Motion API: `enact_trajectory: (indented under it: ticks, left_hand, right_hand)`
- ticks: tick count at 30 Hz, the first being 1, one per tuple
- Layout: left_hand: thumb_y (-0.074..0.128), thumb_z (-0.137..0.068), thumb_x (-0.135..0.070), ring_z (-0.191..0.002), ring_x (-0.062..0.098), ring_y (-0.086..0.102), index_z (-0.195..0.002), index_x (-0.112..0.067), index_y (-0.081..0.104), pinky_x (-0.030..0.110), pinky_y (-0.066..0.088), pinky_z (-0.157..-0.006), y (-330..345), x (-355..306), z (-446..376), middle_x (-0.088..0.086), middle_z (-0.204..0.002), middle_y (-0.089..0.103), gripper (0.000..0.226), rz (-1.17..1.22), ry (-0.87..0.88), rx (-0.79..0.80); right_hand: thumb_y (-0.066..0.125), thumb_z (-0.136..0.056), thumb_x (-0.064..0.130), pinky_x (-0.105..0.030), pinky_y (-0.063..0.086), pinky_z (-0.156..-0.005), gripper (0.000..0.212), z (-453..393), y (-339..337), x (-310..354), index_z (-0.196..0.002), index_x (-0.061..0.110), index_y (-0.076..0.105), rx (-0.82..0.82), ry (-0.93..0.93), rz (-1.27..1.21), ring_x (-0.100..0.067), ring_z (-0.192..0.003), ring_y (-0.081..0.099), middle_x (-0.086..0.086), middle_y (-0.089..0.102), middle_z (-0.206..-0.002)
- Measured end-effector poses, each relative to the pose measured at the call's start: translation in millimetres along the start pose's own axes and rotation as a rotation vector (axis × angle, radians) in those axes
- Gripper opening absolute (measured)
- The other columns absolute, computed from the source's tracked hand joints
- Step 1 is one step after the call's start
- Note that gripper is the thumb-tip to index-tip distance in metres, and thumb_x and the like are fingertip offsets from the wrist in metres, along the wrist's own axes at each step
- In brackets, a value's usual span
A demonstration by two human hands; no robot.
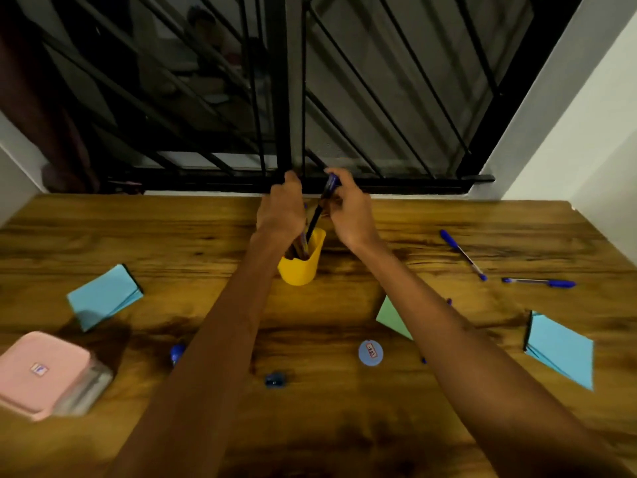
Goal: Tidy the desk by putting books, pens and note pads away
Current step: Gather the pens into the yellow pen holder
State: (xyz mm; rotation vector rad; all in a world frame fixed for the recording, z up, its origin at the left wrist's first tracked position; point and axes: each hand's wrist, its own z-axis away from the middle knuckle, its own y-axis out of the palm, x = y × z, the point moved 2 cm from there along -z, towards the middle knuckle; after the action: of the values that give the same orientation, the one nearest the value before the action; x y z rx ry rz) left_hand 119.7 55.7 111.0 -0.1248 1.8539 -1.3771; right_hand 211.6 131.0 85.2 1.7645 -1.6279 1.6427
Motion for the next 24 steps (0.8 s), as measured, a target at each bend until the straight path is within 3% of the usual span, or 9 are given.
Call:
enact_trajectory:
  ticks: [4, 6, 9, 12, 14, 16, 19, 21, 24]
  left_hand:
    - [0.057, -0.089, -0.013, -0.115, 0.038, 0.050, -0.111, -0.003, 0.059, 0.044, 0.046, -0.089, 17.9, 9.2, 4.8, 0.020, -0.119, 0.057, 0.024, -0.188, -0.006, 0.031]
    - [0.059, -0.089, -0.019, -0.120, 0.038, 0.041, -0.114, -0.005, 0.059, 0.042, 0.041, -0.093, 24.0, 3.2, 8.8, 0.018, -0.125, 0.052, 0.028, -0.312, 0.022, -0.018]
    - [0.060, -0.089, -0.019, -0.120, 0.037, 0.039, -0.123, -0.007, 0.053, 0.042, 0.040, -0.094, 27.7, -14.8, 11.4, 0.017, -0.130, 0.047, 0.037, -0.311, 0.051, -0.104]
    - [0.061, -0.088, -0.019, -0.115, 0.032, 0.049, -0.122, -0.009, 0.054, 0.040, 0.046, -0.091, 36.3, -41.8, 17.7, 0.014, -0.124, 0.053, 0.036, -0.129, 0.086, -0.129]
    - [0.062, -0.088, -0.026, -0.098, 0.024, 0.061, -0.107, -0.013, 0.063, 0.036, 0.052, -0.080, 54.0, -62.6, 31.8, 0.007, -0.105, 0.064, 0.023, 0.053, 0.093, -0.005]
    - [0.063, -0.088, -0.028, -0.085, 0.021, 0.065, -0.095, -0.013, 0.067, 0.034, 0.054, -0.073, 85.8, -83.9, 52.0, 0.004, -0.089, 0.067, 0.017, 0.149, 0.111, 0.241]
    - [0.066, -0.087, -0.024, -0.095, 0.027, 0.063, -0.105, -0.006, 0.064, 0.038, 0.052, -0.080, 135.0, -107.4, 81.3, 0.012, -0.103, 0.065, 0.025, 0.134, 0.112, 0.503]
    - [0.067, -0.086, -0.027, -0.108, 0.031, 0.059, -0.114, -0.005, 0.059, 0.037, 0.048, -0.084, 160.5, -116.7, 93.8, 0.015, -0.119, 0.059, 0.037, 0.054, 0.130, 0.560]
    - [0.066, -0.085, -0.032, -0.107, 0.028, 0.060, -0.116, -0.010, 0.055, 0.034, 0.043, -0.075, 183.7, -124.2, 105.2, 0.011, -0.120, 0.058, 0.039, -0.094, 0.190, 0.553]
  right_hand:
    - [0.056, -0.090, 0.005, -0.029, 0.050, -0.092, 0.038, 4.6, 13.4, -14.7, -0.127, 0.012, 0.057, 0.164, 0.062, 0.130, -0.023, -0.106, 0.063, -0.010, 0.068, -0.114]
    - [0.056, -0.089, 0.003, -0.034, 0.049, -0.097, 0.032, 7.6, 10.3, -20.4, -0.120, 0.008, 0.063, 0.224, 0.075, 0.118, -0.023, -0.110, 0.062, -0.009, 0.068, -0.116]
    - [0.053, -0.090, -0.004, -0.009, 0.047, -0.084, 0.029, 8.7, -13.4, -22.9, -0.116, -0.003, 0.063, 0.227, 0.135, -0.004, -0.014, -0.105, 0.060, -0.004, 0.064, -0.112]
    - [0.051, -0.093, 0.003, -0.013, 0.043, -0.083, 0.025, 8.7, -52.9, -38.3, -0.114, 0.004, 0.065, 0.035, 0.203, 0.028, -0.013, -0.103, 0.060, -0.007, 0.066, -0.113]
    - [0.052, -0.092, 0.003, -0.019, 0.044, -0.083, 0.023, 9.5, -83.6, -66.2, -0.110, 0.006, 0.067, -0.211, 0.315, 0.221, -0.020, -0.105, 0.062, -0.010, 0.068, -0.112]
    - [0.051, -0.090, 0.000, -0.032, 0.047, -0.091, 0.026, 15.2, -113.0, -97.1, -0.112, 0.003, 0.064, -0.292, 0.484, 0.478, -0.033, -0.112, 0.059, -0.018, 0.065, -0.116]
    - [0.049, -0.085, -0.002, -0.048, 0.037, -0.106, 0.051, 28.7, -135.2, -136.4, -0.135, 0.006, 0.043, -0.026, 0.645, 0.754, -0.042, -0.130, 0.039, -0.020, 0.040, -0.143]
    - [0.050, -0.084, -0.001, -0.051, 0.033, -0.109, 0.063, 37.8, -137.4, -156.8, -0.143, 0.007, 0.030, 0.130, 0.674, 0.803, -0.043, -0.134, 0.031, -0.019, 0.030, -0.149]
    - [0.049, -0.087, 0.000, -0.047, 0.041, -0.102, 0.046, 45.1, -136.1, -169.7, -0.132, 0.003, 0.045, 0.145, 0.606, 0.854, -0.041, -0.127, 0.044, -0.022, 0.051, -0.133]
